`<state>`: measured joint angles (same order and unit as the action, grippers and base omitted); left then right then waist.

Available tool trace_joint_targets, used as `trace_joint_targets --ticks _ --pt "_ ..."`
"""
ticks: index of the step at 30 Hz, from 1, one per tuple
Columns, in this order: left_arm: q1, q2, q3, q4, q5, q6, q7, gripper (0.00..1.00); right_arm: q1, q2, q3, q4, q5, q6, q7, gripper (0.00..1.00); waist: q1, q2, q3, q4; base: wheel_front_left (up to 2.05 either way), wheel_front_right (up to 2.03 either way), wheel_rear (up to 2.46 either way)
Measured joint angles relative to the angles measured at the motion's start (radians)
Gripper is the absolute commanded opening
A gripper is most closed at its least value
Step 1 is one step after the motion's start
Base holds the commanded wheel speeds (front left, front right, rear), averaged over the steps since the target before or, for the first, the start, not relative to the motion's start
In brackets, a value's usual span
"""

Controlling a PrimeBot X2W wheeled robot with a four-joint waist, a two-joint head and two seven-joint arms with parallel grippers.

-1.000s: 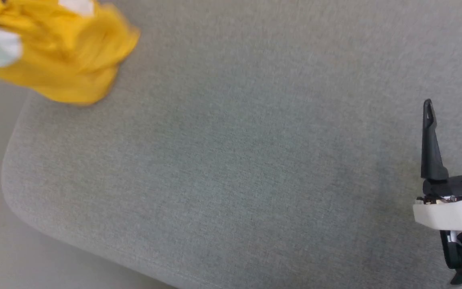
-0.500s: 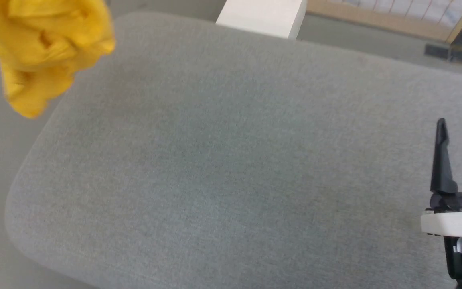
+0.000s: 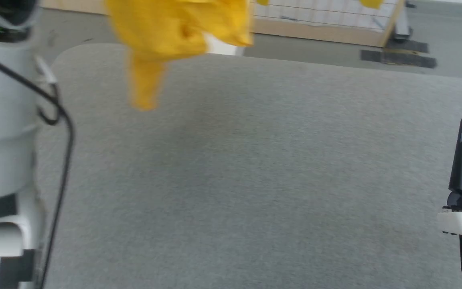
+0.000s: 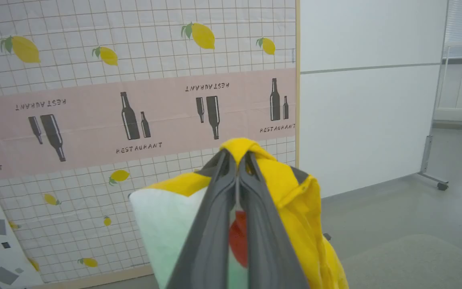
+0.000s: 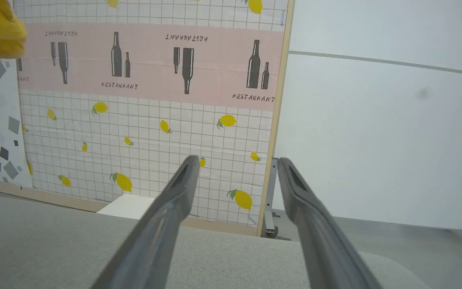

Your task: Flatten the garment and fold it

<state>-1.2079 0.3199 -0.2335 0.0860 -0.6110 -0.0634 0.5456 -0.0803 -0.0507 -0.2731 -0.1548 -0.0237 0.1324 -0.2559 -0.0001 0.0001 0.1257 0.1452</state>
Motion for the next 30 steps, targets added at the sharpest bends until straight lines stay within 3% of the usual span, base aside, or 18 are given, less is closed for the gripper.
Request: trace_joint_targets --ticks 7,15,22,30 --pt "0.051 -0.105 -0.092 -0.076 -0.021 0.023 0.003 0.0 -0.001 0.0 -0.019 -0.013 0.011 0.0 0.0 1.0 0.0 0.0 0.009 -0.091 0.0 0.0 0.0" --pt "0.281 -0.185 -0.244 -0.094 0.025 0.035 -0.079 0.0 -0.002 0.0 -0.028 -0.014 0.027 0.0 0.0 1.0 0.0 0.0 0.039 -0.173 0.0 0.0 0.0" --pt "0.529 -0.199 -0.35 0.104 0.058 0.049 -0.172 0.0 -0.003 0.0 -0.008 -0.014 0.035 0.0 0.0 1.0 0.0 0.0 0.075 -0.22 0.0 0.0 0.0" --pt "0.604 -0.214 -0.403 0.37 0.076 0.051 -0.221 0.0 -0.006 0.0 0.007 -0.008 0.042 0.0 0.0 1.0 0.0 0.0 0.108 -0.26 0.0 0.0 0.0"
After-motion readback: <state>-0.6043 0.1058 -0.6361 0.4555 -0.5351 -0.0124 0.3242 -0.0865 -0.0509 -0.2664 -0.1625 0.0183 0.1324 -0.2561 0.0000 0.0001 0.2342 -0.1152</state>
